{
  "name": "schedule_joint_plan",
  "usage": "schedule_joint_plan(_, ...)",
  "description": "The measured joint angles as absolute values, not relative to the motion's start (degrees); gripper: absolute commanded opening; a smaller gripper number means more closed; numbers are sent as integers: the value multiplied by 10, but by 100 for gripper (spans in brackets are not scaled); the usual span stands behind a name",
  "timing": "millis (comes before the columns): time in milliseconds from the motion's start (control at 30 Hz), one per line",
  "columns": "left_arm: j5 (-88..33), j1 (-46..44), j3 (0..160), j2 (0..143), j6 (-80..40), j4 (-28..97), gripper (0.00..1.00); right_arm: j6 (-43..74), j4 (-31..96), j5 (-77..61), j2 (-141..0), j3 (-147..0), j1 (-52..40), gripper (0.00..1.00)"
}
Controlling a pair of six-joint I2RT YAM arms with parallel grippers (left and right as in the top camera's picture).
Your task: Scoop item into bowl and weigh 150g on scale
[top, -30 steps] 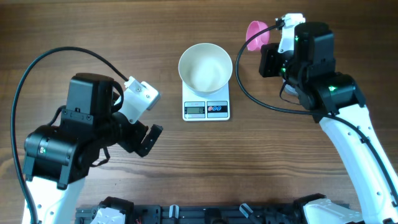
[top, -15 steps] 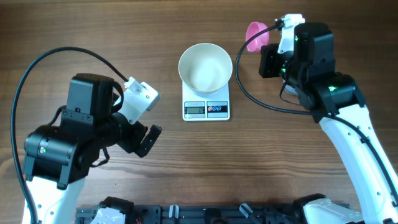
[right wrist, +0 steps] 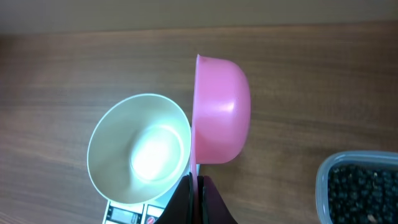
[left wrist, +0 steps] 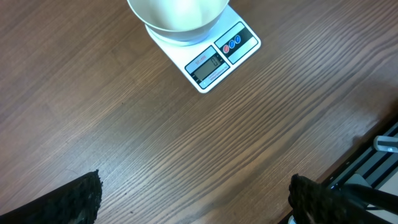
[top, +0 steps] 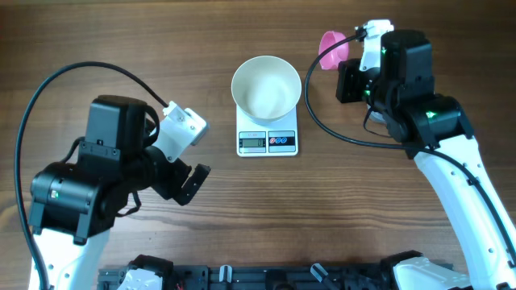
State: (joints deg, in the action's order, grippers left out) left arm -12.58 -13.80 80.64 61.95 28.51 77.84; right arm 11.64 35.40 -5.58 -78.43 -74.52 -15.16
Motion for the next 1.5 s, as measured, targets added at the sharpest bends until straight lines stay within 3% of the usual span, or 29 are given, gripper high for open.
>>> schedule_joint_plan(433, -222, -25, 806, 620, 353, 785, 100, 116, 383, -56, -757, -745, -152, 4)
schedule_joint_plan(1500, -231, -22, 806, 620, 360, 785, 100, 116, 413, -56, -738, -745, -152, 4)
